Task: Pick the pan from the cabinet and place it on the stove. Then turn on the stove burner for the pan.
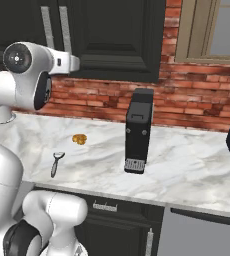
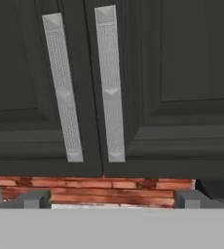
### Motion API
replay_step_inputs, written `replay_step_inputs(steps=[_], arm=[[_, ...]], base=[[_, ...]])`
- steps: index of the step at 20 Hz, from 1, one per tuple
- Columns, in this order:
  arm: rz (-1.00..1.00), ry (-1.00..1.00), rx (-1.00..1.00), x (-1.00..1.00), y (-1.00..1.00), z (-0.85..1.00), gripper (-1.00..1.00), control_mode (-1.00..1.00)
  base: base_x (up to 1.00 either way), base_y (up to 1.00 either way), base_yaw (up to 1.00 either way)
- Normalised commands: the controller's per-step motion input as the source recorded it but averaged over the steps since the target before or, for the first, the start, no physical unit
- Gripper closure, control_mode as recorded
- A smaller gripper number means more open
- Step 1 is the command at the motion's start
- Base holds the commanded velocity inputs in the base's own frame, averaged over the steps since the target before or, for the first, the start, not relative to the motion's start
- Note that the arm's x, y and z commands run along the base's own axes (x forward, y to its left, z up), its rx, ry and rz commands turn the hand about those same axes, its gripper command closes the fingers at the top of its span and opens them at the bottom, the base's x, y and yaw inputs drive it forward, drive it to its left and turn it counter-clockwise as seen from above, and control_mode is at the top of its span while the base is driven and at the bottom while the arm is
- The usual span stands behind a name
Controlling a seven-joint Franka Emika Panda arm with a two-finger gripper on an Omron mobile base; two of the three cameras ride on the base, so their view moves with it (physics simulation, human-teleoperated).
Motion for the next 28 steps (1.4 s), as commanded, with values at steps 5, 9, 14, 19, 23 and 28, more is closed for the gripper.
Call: replay_step_inputs(steps=[5, 9, 14, 19, 23, 28], arm=[[-0.05, -0.01, 0.04, 0.53, 0.0, 0.15, -1.0, -1.0], [-0.06, 0.0, 0.01, 0.56, 0.03, 0.04, -1.0, -1.0], [-0.01, 0.0, 0.01, 0.48, 0.12, 0.0, -1.0, -1.0], [0.0, 0.0, 0.01, 0.46, 0.13, 0.0, -1.0, -1.0], [0.0, 0.0, 0.0, 0.59, 0.07, 0.0, -1.0, -1.0], [0.0, 0.0, 0.0, 0.61, 0.14, 0.0, -1.0, -1.0]], base=[[0.0, 0.0, 0.0], [0.0, 0.0, 0.0], [0.0, 0.0, 0.0], [0.0, 0.0, 0.0], [0.0, 0.0, 0.0], [0.0, 0.0, 0.0]])
